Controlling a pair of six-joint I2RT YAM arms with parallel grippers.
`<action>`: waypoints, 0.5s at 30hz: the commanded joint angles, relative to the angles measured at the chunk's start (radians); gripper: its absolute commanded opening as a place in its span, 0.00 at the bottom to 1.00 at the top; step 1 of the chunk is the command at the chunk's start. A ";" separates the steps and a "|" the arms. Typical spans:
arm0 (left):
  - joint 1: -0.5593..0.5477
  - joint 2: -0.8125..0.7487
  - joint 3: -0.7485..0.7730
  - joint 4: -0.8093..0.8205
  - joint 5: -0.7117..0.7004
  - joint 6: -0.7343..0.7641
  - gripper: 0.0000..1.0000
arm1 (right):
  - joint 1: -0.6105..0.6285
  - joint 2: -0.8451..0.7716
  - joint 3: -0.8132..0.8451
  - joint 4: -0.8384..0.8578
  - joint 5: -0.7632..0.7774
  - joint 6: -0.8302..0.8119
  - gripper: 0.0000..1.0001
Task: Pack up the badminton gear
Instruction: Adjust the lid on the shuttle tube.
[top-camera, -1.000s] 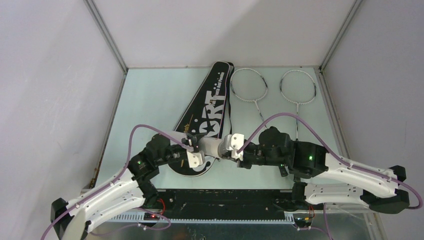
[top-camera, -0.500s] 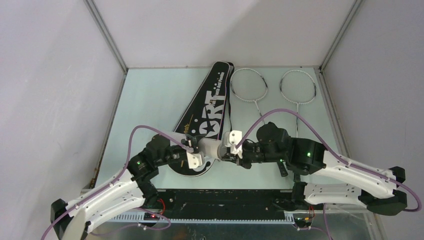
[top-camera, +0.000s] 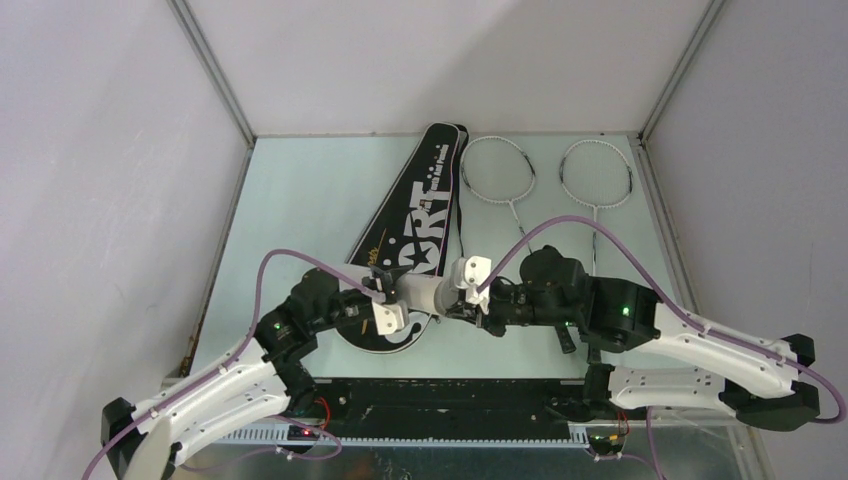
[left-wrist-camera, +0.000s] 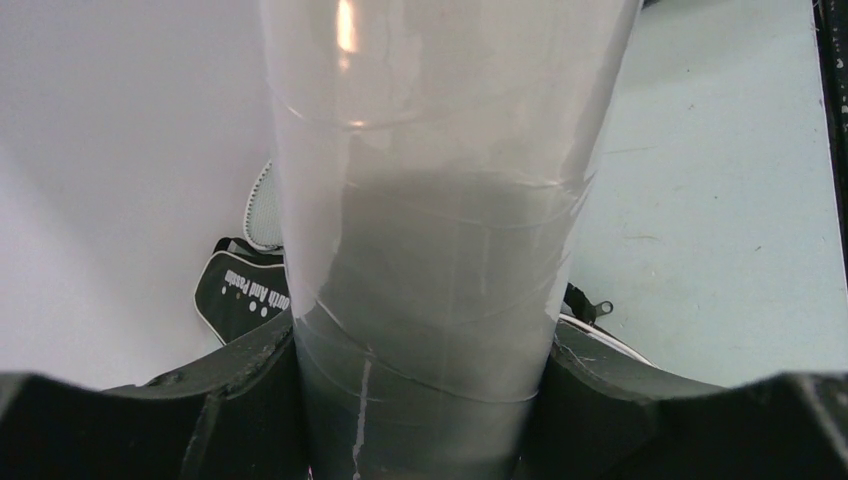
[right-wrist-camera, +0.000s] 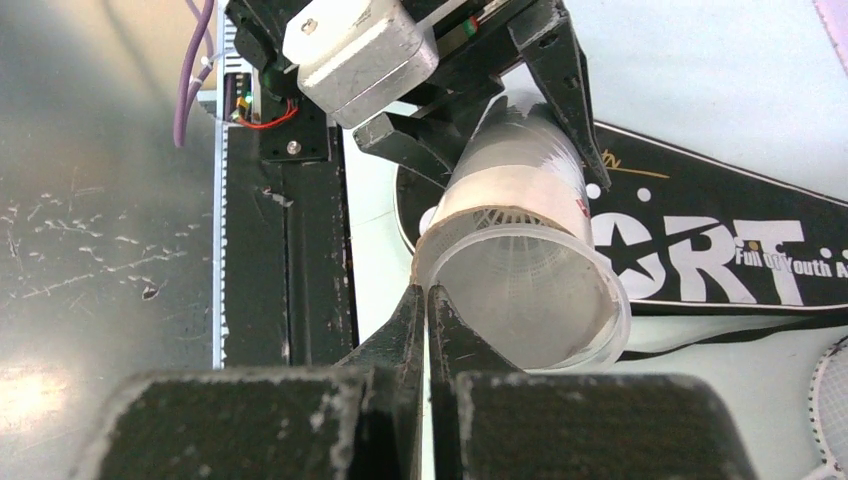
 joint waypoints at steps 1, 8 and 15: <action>-0.004 -0.029 -0.011 0.108 0.007 -0.015 0.47 | 0.001 -0.009 0.019 0.035 0.032 0.011 0.00; -0.003 -0.020 -0.007 0.091 0.007 -0.012 0.47 | 0.004 0.021 0.019 0.075 -0.017 -0.021 0.00; -0.003 -0.014 -0.028 0.175 -0.001 -0.065 0.46 | 0.010 0.003 0.019 0.127 0.115 -0.039 0.00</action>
